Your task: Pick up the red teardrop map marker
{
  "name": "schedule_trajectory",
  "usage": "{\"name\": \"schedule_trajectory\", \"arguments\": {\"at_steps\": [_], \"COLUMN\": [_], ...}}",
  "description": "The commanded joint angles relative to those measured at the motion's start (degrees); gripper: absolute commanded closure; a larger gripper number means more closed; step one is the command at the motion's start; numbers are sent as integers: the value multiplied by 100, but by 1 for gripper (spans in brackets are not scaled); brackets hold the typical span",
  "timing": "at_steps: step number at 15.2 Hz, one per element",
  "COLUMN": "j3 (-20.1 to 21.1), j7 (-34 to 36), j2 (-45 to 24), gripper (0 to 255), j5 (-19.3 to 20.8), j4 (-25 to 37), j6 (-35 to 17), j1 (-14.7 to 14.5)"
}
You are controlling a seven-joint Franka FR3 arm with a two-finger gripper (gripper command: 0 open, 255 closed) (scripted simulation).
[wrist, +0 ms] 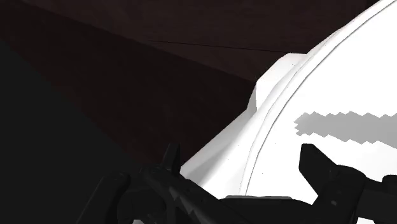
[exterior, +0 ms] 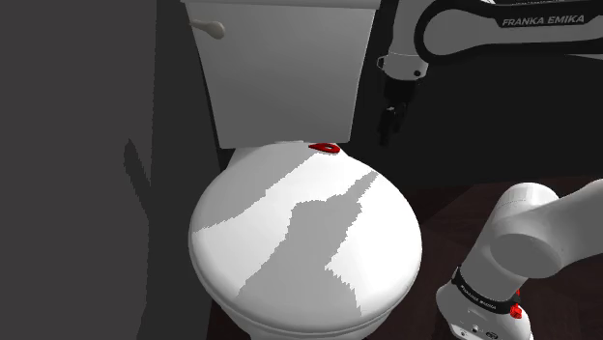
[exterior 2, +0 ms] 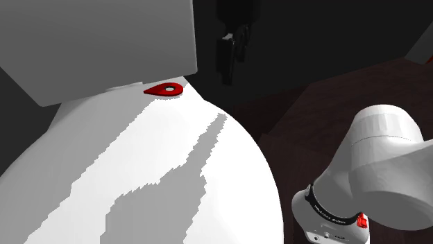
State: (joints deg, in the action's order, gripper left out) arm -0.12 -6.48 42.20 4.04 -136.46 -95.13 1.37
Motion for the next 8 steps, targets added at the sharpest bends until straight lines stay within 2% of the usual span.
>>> {"name": "schedule_trajectory", "arguments": {"at_steps": [1, 8], "j3": [0, -581], "j7": [0, -1568], "j2": [0, -1505], "gripper": [0, 0], "j5": [0, -446], "j4": [0, 894], "j6": [0, -729], "j1": [0, -554]}}
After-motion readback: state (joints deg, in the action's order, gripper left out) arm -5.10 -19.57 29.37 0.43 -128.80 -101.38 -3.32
